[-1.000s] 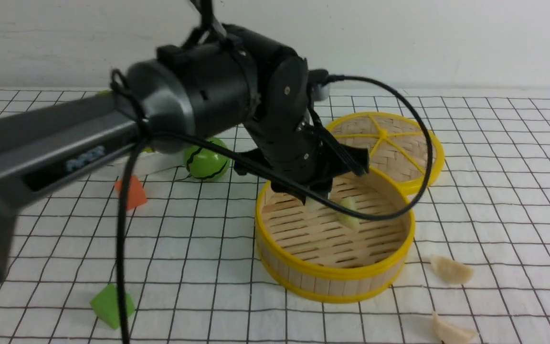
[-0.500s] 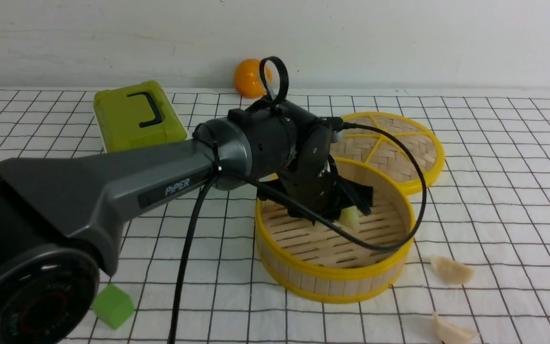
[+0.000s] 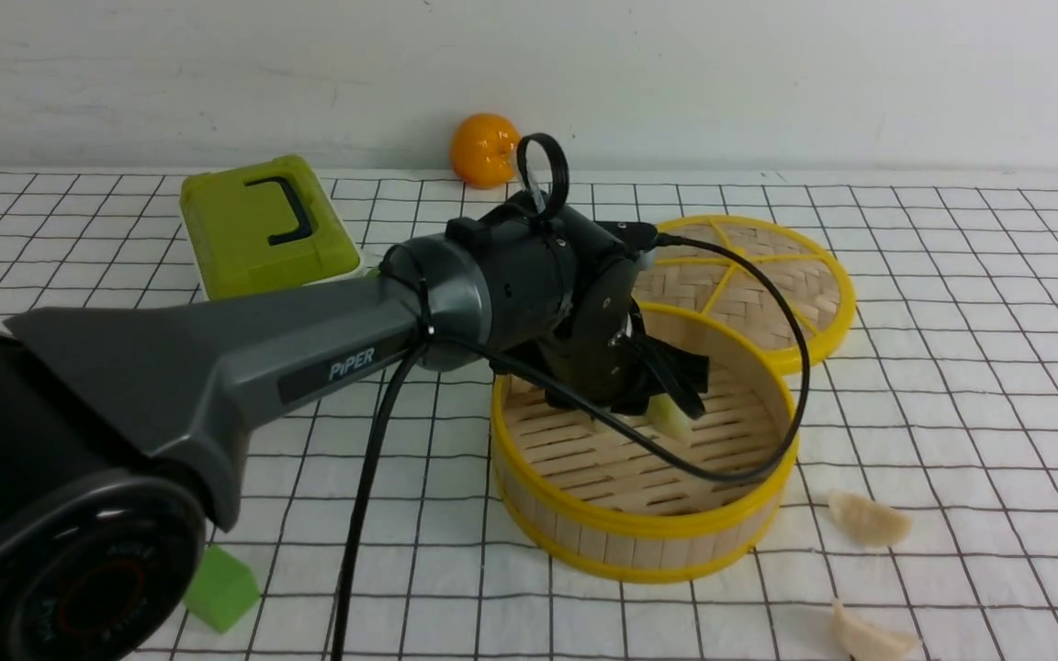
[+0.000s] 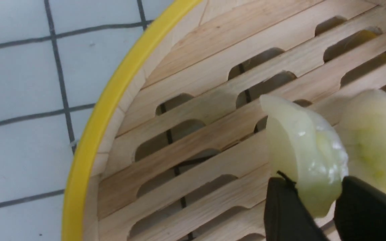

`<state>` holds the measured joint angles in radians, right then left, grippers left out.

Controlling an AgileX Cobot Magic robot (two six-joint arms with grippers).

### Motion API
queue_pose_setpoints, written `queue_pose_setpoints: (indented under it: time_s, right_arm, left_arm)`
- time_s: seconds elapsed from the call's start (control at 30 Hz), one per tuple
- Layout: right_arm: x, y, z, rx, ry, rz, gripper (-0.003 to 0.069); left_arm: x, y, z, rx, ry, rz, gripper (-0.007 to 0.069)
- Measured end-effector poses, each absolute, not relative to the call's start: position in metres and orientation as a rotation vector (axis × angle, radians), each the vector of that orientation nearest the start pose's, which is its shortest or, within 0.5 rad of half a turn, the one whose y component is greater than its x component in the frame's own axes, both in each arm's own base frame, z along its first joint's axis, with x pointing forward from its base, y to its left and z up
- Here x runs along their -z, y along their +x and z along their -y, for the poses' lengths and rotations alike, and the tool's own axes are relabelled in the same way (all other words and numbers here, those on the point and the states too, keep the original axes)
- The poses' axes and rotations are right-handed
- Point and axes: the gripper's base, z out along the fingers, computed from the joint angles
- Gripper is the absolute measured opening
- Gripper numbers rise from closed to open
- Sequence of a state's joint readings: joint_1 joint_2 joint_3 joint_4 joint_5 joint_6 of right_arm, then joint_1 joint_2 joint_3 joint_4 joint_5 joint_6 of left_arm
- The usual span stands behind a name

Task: Put the dumplings into the steamer on the table with the white tablecloth.
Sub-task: 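Place the dumpling into the bamboo steamer basket with the left gripper, then reach for and grasp a dumpling lying on the table beside the steamer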

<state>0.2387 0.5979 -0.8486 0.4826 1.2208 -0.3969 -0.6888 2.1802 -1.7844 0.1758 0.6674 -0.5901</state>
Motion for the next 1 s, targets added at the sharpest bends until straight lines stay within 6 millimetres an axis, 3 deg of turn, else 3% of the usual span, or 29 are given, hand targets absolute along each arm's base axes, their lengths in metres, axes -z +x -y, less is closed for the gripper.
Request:
queue_pose_setpoints:
  time_s: [0.17, 0.27, 0.4, 0.43, 0.47, 0.57, 0.63, 0.77, 0.87, 1.0]
  right_arm:
    - [-0.357, 0.061, -0.056, -0.551, -0.736, -2.253, 0.0123]
    - [-0.357, 0.064, -0.056, -0.543, -0.722, -2.249, 0.0125]
    - [-0.353, 0.081, -0.057, -0.523, -0.674, -2.297, 0.013]
    - [-0.353, 0.082, -0.057, -0.522, -0.671, -2.303, 0.0131]
    - [-0.348, 0.095, -0.058, -0.502, -0.661, -2.349, 0.0133]
    - [-0.337, 0.117, -0.06, -0.461, -0.653, -2.422, 0.0136]
    - [-0.329, 0.134, -0.062, -0.439, -0.646, -2.466, 0.0141]
    - [-0.31, 0.163, -0.068, -0.405, -0.702, -2.524, 0.0149]
    - [-0.3, 0.175, -0.07, -0.386, -0.785, -2.54, 0.0157]
    - [-0.277, 0.197, -0.075, -0.351, -0.986, -2.547, 0.0199]
  left_arm:
    - [-0.203, 0.382, 0.301, 0.279, 0.258, -2.581, 0.038]
    - [-0.224, 0.376, 0.294, 0.253, 0.263, -2.59, 0.042]
    - [-0.294, 0.358, 0.278, 0.271, 0.324, -2.476, 0.0424]
    - [-0.298, 0.357, 0.276, 0.271, 0.328, -2.466, 0.0423]
    - [-0.338, 0.342, 0.263, 0.273, 0.362, -2.395, 0.0414]
    - [-0.388, 0.314, 0.236, 0.241, 0.401, -2.323, 0.0386]
    - [-0.406, 0.295, 0.218, 0.205, 0.411, -2.311, 0.0362]
    - [-0.41, 0.255, 0.182, 0.149, 0.42, -2.344, 0.0293]
    - [-0.393, 0.235, 0.165, 0.124, 0.438, -2.39, 0.0238]
    - [-0.355, 0.191, 0.135, 0.149, 0.46, -2.462, 0.0122]
